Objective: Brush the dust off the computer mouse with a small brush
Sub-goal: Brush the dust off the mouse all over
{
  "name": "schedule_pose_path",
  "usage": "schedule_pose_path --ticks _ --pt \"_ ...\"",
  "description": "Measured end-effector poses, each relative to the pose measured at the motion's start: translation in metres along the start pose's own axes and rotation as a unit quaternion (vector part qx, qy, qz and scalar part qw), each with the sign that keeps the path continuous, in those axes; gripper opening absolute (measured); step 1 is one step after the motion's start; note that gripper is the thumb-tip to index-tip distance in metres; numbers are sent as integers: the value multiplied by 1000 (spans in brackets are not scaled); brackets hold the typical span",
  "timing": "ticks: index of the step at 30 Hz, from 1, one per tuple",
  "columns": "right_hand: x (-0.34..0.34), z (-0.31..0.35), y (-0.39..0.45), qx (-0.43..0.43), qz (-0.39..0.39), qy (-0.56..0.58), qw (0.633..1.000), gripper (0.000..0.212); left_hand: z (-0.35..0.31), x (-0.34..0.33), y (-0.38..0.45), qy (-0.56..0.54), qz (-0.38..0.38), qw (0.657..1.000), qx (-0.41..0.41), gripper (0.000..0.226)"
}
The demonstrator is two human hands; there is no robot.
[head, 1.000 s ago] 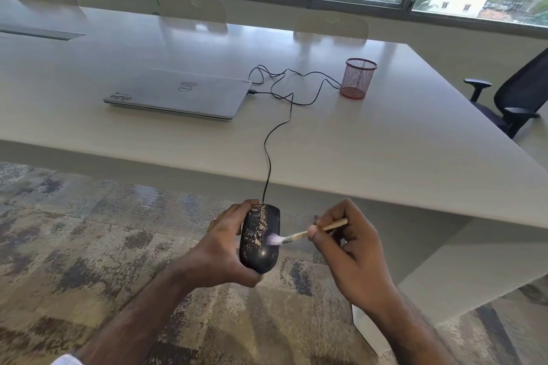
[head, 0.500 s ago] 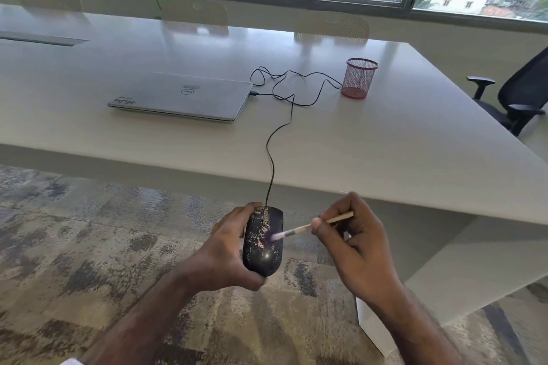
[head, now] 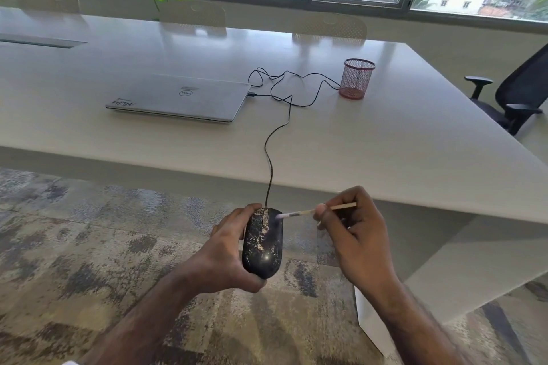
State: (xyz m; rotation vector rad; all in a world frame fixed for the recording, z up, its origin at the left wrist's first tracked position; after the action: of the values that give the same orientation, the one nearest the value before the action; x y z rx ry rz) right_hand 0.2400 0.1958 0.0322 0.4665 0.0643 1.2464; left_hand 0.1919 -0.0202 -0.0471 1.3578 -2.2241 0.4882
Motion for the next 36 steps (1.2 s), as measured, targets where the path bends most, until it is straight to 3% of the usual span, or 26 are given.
schedule_pose_path --ticks 5,11,33,36 --pt "-2 -3 -1 -7 20 -9 1000 14 1 0 1 0 1 1000 -5 126" --pt "-1 -9 11 -13 -9 7 1000 22 2 -4 2 5 2 1000 -10 124" --pt "-9 -9 16 -3 10 -22 1000 14 4 -9 7 38 18 999 -19 127" --pt "-4 -10 19 -9 -7 -22 1000 21 3 -8 9 47 7 999 -25 117"
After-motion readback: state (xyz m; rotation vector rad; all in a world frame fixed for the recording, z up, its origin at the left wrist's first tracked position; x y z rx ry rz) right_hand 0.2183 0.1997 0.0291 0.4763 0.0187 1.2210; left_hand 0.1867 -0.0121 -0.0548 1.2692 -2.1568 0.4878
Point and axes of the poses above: each hand's wrist, its own y-axis towards the middle knuckle, its own x-axis out of the back of the hand, z = x × y, the point moved 8 cm from there along y, towards the middle knuckle, and after that the axes turned 1 degree about -z, right-handed, at the moved point
